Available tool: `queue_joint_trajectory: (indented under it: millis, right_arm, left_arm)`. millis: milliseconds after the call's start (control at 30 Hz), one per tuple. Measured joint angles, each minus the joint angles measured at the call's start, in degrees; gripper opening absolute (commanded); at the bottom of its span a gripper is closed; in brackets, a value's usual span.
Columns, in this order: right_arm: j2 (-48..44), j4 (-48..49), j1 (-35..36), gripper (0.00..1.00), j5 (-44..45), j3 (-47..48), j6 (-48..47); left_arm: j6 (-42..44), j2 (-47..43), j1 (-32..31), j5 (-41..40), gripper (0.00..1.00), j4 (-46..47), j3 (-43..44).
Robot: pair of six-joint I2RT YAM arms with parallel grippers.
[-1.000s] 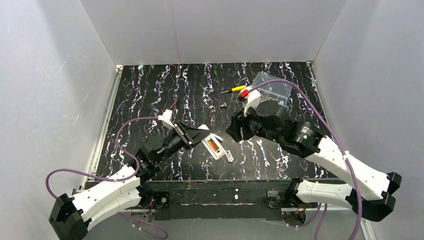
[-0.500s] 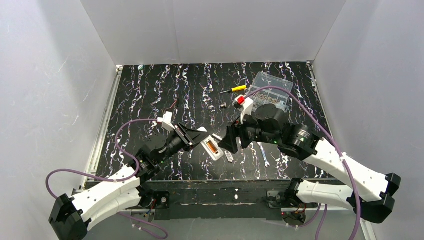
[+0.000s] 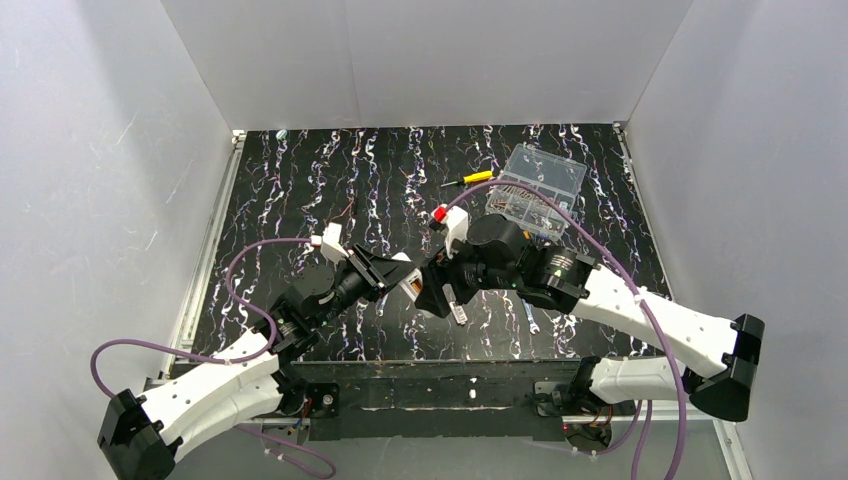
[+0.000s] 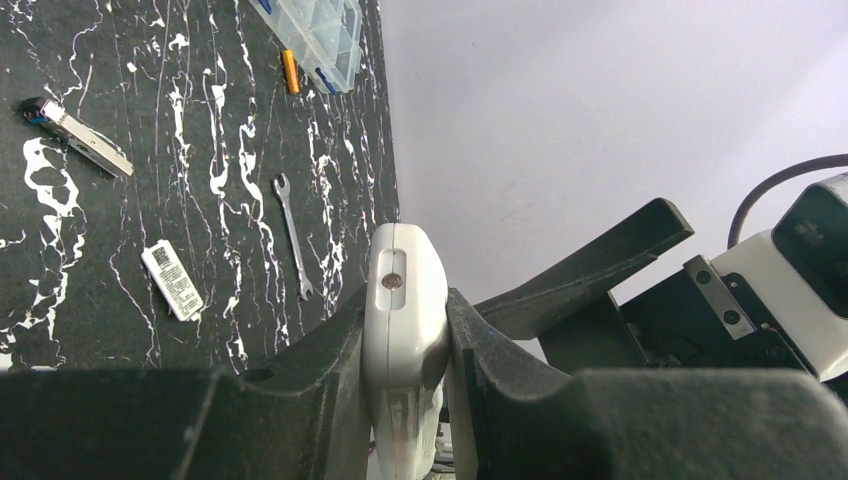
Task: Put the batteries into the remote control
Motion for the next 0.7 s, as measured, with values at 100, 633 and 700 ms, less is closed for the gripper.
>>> queue_joint_trajectory:
  millis: [100, 633, 700]
  right_arm:
    - [0.7, 0.4, 0.3, 0.87, 0.7, 0.0, -0.6]
    - [4.2, 0.3, 1.7, 0.70, 2.7, 0.0, -5.0]
    - [4.3, 0.1, 1.8, 0.64, 2.7, 0.0, -6.3]
  left_arm:
    - [-0.2, 0.0, 0.0, 0.0, 0.00, 0.0, 0.0]
    - [-1.9, 0.2, 0.0, -1.0, 0.00, 0.0, 0.3]
    - [-2.2, 0.2, 0.0, -1.0, 0.00, 0.0, 0.3]
